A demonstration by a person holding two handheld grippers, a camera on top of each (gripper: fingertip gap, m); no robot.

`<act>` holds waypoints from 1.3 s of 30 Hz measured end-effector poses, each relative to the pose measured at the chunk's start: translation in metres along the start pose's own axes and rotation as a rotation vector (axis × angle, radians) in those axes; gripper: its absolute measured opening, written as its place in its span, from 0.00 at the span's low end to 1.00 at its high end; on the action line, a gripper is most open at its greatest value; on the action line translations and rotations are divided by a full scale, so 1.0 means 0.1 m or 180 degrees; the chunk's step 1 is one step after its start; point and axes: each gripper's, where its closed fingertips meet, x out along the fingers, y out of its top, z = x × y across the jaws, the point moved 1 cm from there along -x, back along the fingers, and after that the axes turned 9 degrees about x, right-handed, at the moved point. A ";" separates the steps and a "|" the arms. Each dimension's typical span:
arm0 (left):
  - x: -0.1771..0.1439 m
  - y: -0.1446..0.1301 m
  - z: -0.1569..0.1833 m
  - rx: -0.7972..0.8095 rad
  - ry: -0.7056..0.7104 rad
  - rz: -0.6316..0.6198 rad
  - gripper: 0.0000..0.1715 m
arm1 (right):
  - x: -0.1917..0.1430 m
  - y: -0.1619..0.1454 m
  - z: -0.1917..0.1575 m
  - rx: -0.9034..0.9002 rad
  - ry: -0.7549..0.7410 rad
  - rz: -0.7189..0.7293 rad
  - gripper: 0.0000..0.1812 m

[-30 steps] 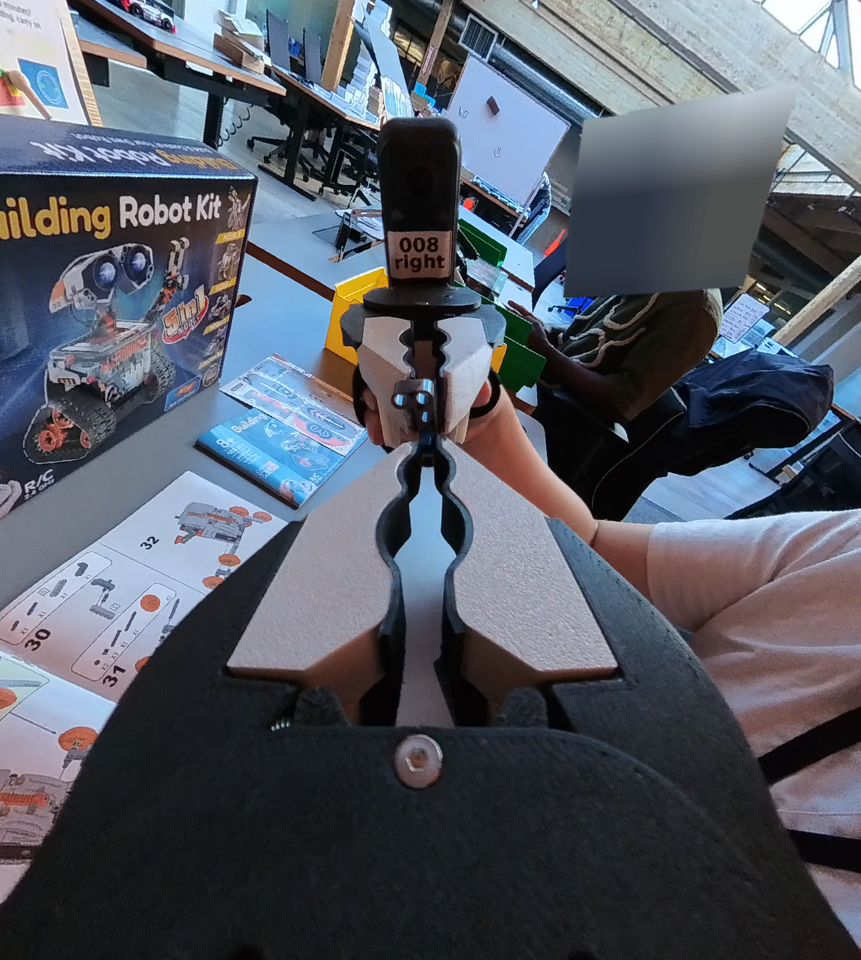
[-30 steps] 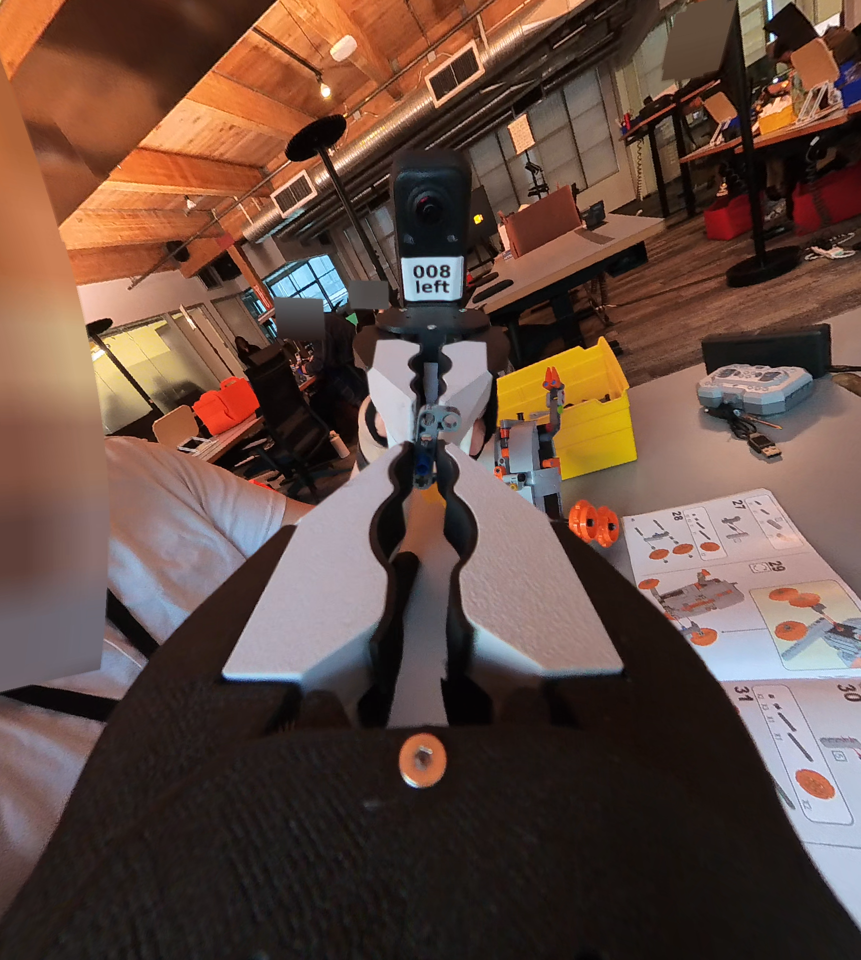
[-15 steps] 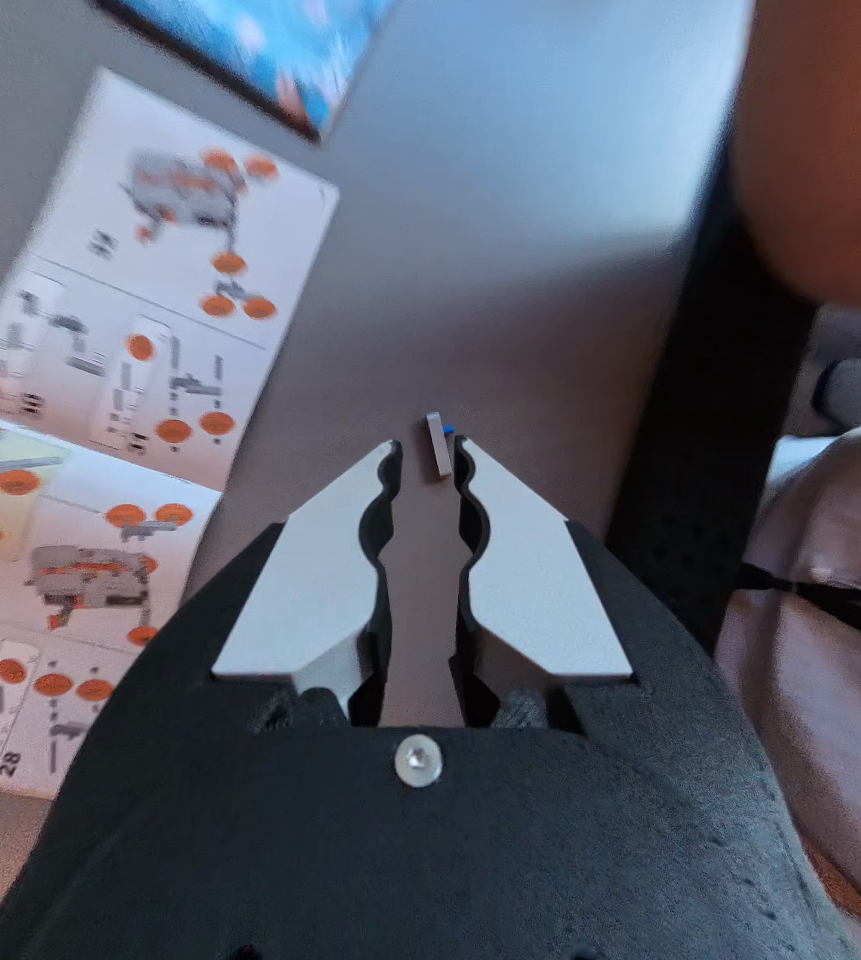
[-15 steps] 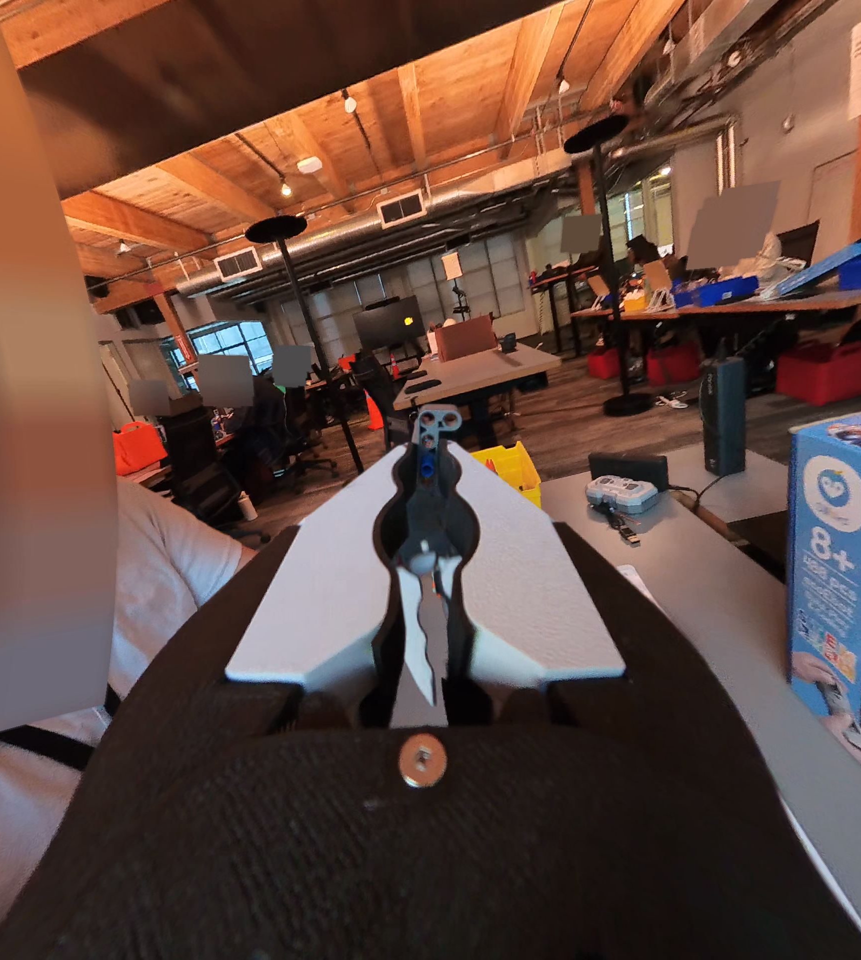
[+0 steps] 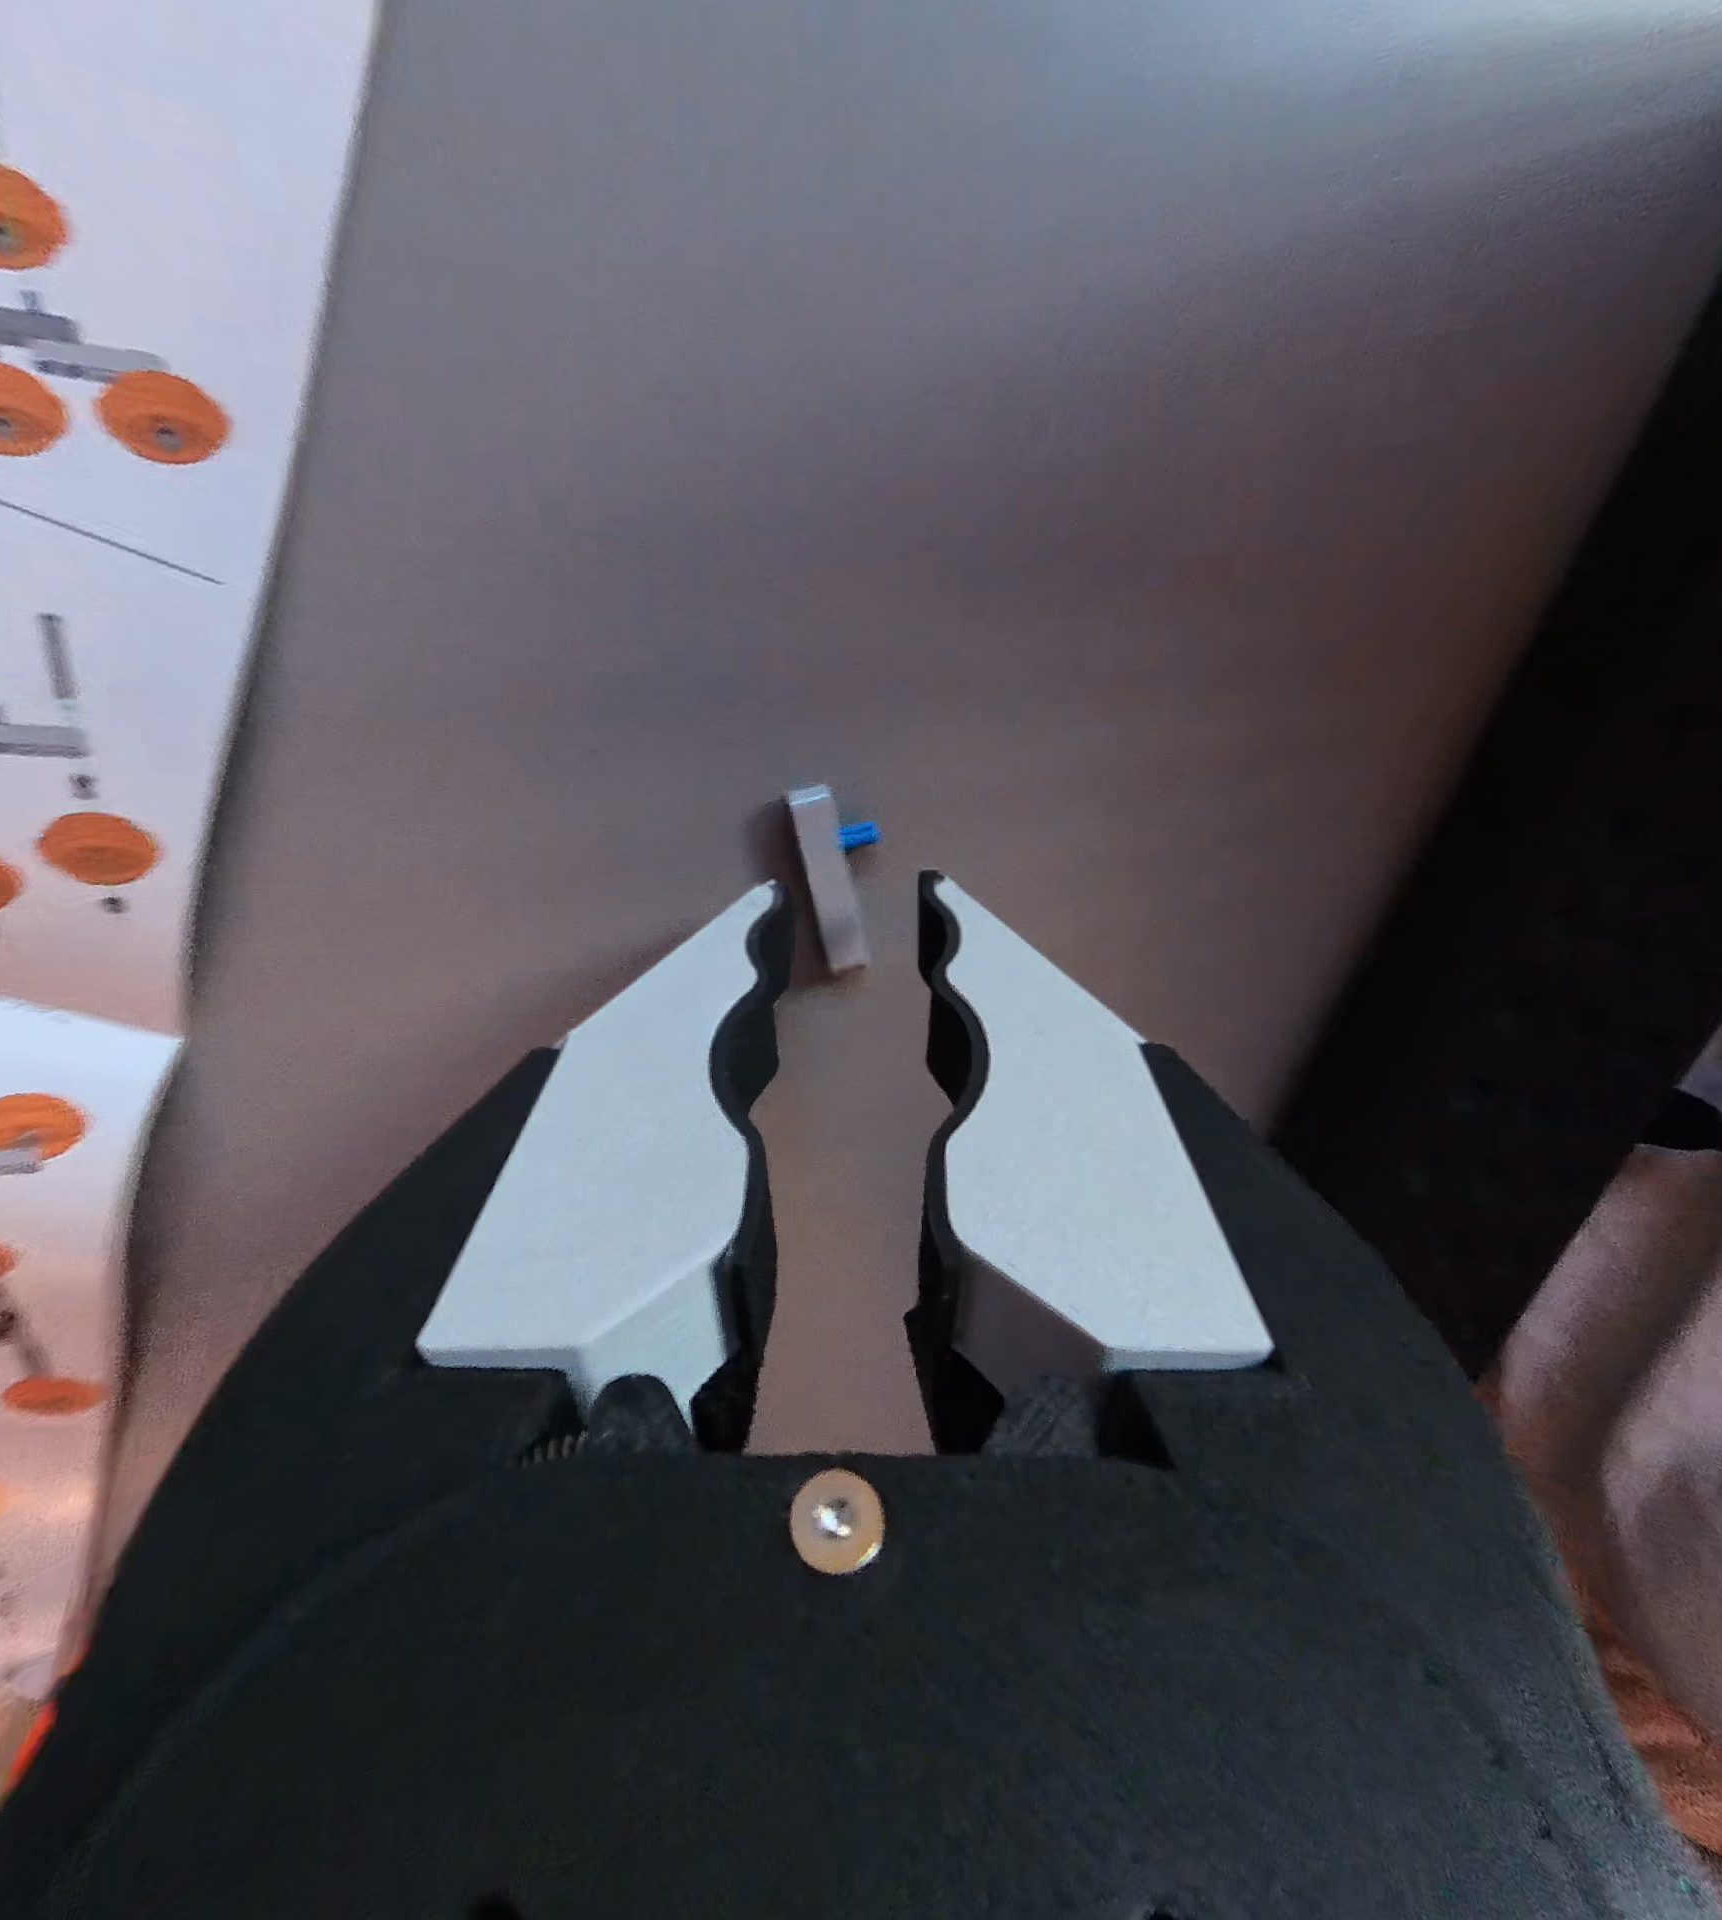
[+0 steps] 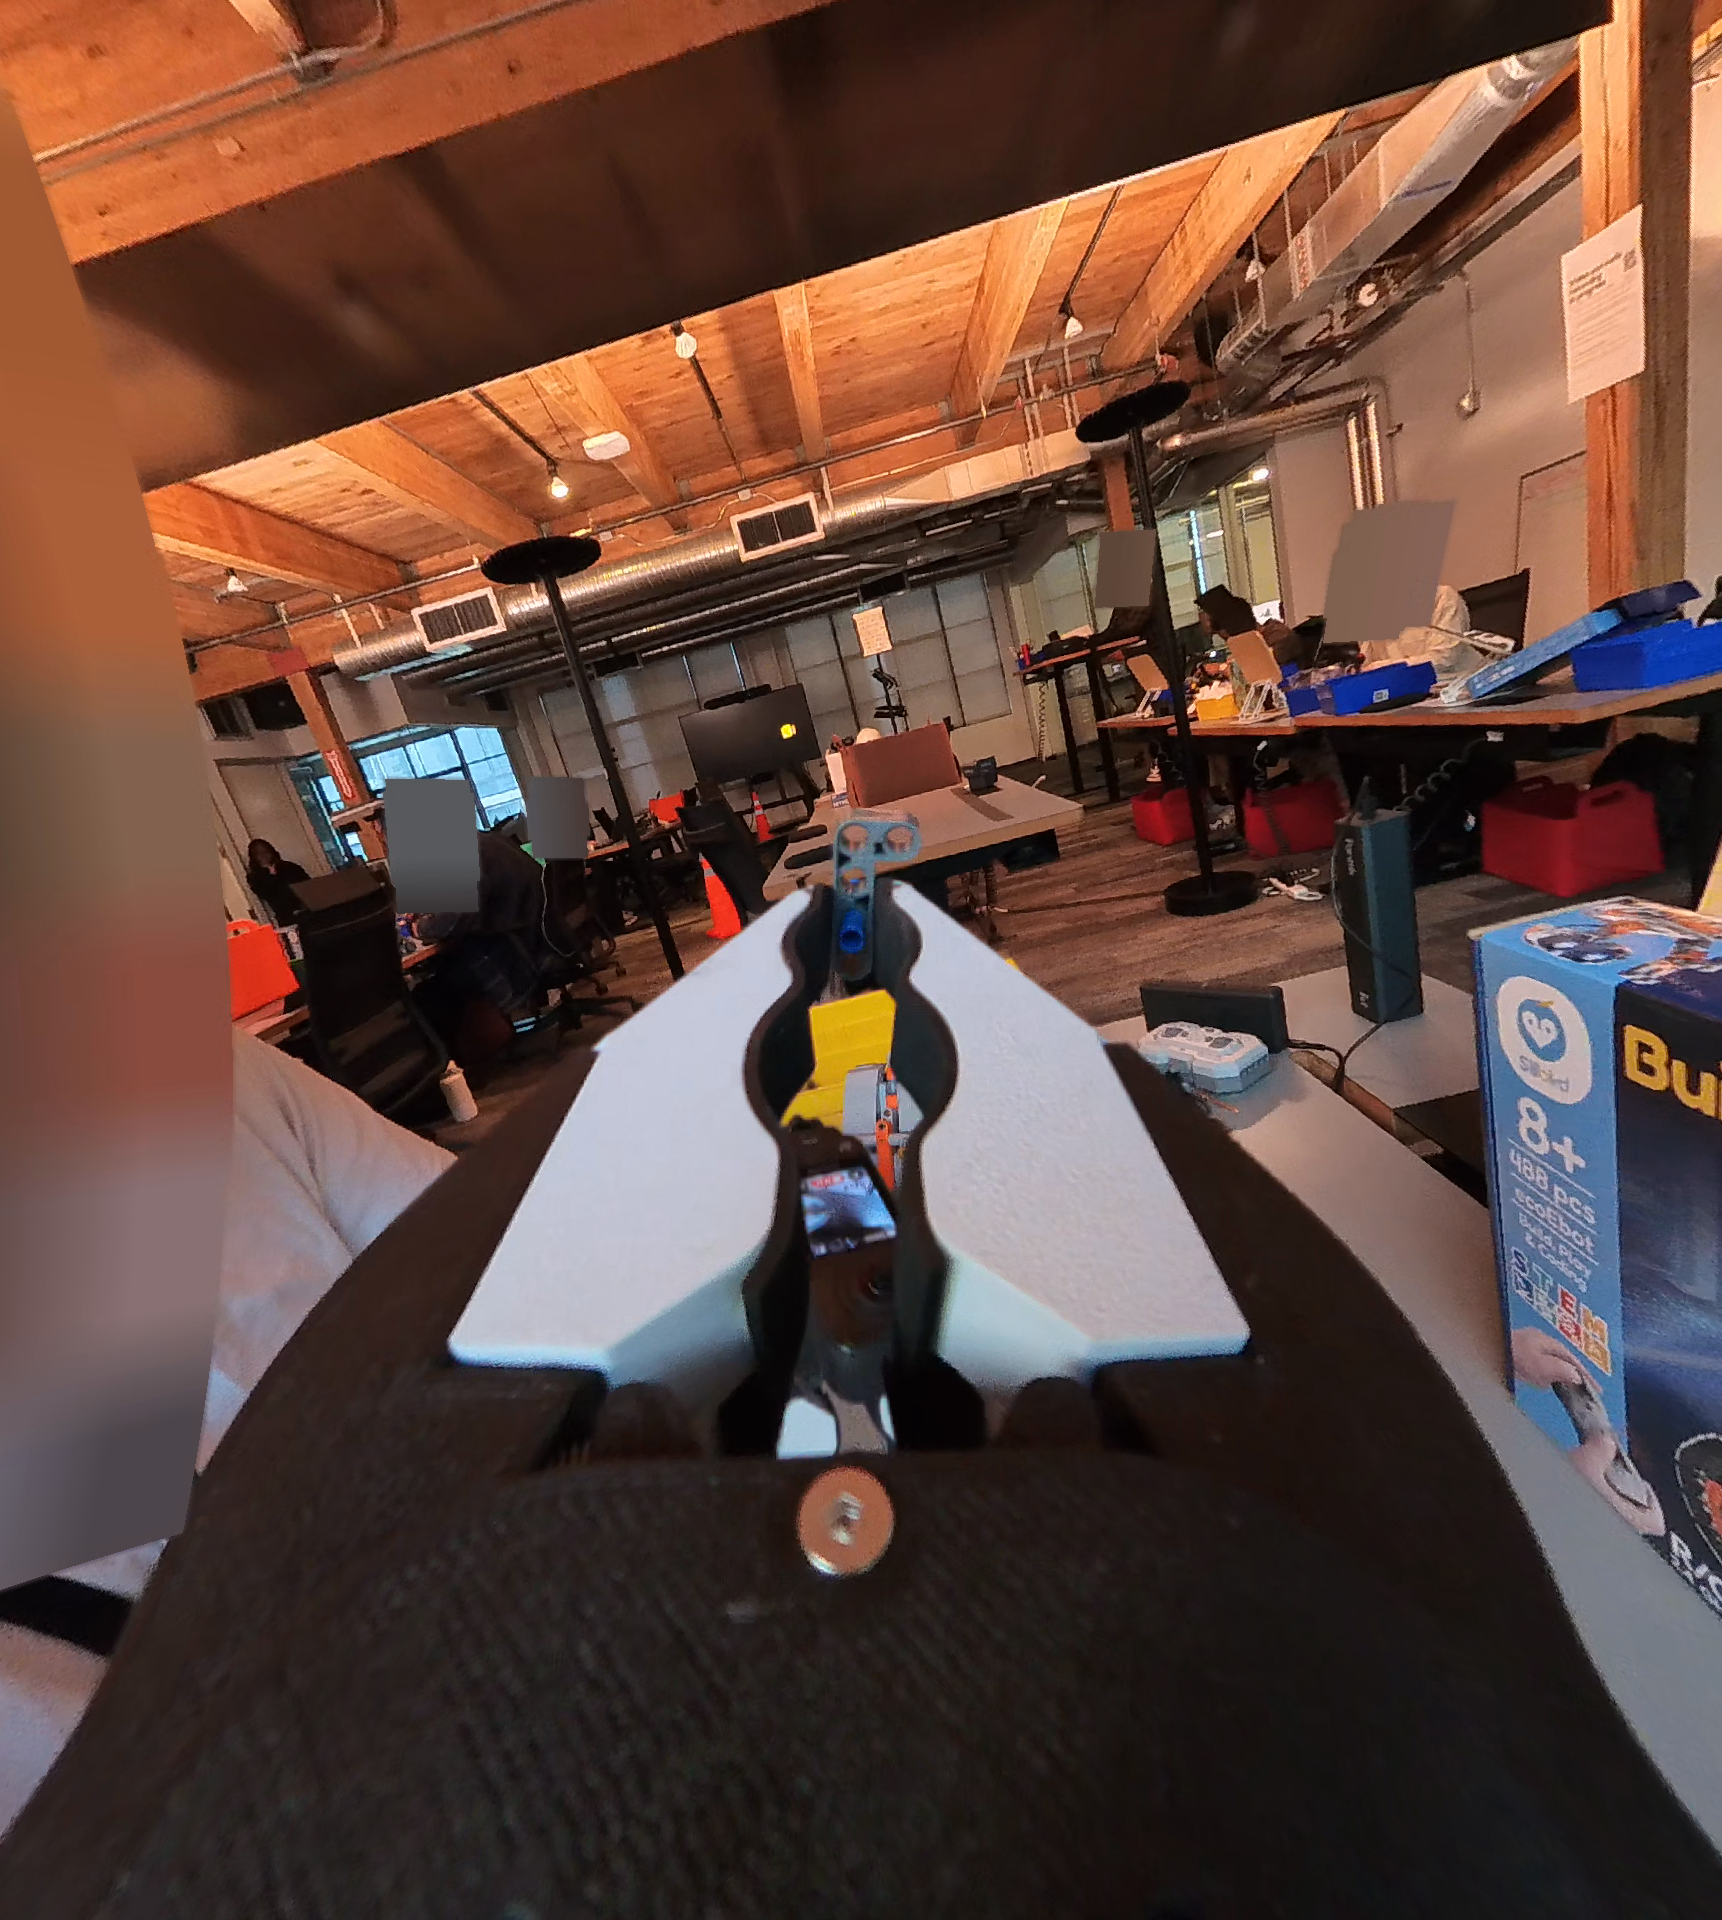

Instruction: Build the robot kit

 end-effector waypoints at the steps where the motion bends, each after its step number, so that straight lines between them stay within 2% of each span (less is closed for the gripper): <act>1: 0.04 -0.04 0.00 -0.0048 0.0034 -0.0074 0.14 | -0.03 0.02 -0.01 0.0002 0.0004 0.0040 0.04; 3: 0.08 -0.12 -0.03 -0.0043 0.0239 -0.0207 0.14 | -0.06 0.04 0.00 0.0034 0.0001 0.0060 0.04; 4: 0.08 -0.11 -0.01 0.0000 0.0278 -0.0135 0.14 | -0.07 0.03 0.01 0.0045 -0.0025 0.0045 0.04; 6: 0.11 -0.09 0.02 0.0004 0.0374 0.0027 0.04 | -0.09 -0.01 0.09 0.0063 -0.0159 -0.0014 0.04; 9: 0.06 -0.11 -0.10 -0.0106 0.0786 0.0406 0.03 | -0.13 -0.22 0.36 0.0232 -0.0630 -0.0385 0.04; 13: -0.44 -0.11 -0.39 -0.0081 0.2079 0.1163 0.03 | -0.22 -0.76 0.74 0.0580 -0.1300 -0.1218 0.04; 15: -0.71 -0.12 -0.39 0.0126 0.2700 0.1446 0.03 | -0.16 -1.10 0.85 0.0764 -0.1383 -0.1599 0.04; 17: -0.78 -0.14 -0.33 0.0459 0.3076 0.1479 0.03 | 0.00 -1.46 0.90 0.1121 -0.1181 -0.1816 0.04; 20: -0.66 -0.19 -0.25 0.0993 0.3441 0.1282 0.03 | 0.11 -2.12 0.87 0.1665 -0.0818 -0.2117 0.04; 22: -0.54 -0.17 -0.17 0.1328 0.3499 0.1236 0.04 | 0.05 -2.45 0.96 0.1593 -0.0942 -0.2220 0.04; 24: -0.39 -0.17 -0.11 0.1499 0.3385 0.1147 0.04 | 0.08 -2.60 0.91 0.1555 -0.0701 -0.2133 0.04; 25: -0.34 -0.16 -0.09 0.1571 0.3344 0.1149 0.04 | 0.08 -2.67 0.93 0.1629 -0.0738 -0.2142 0.04; 27: -0.28 -0.15 -0.08 0.1647 0.3299 0.1094 0.04 | 0.09 -2.80 0.89 0.1719 -0.0652 -0.2293 0.04; 35: 0.01 -0.23 -0.13 0.1645 0.2950 0.0748 0.03 | 0.12 -3.26 0.76 0.1717 -0.0490 -0.3037 0.04; 39: 0.01 -0.24 -0.11 0.1499 0.2760 0.0845 0.04 | 0.12 -3.29 0.71 0.1807 -0.0435 -0.3031 0.04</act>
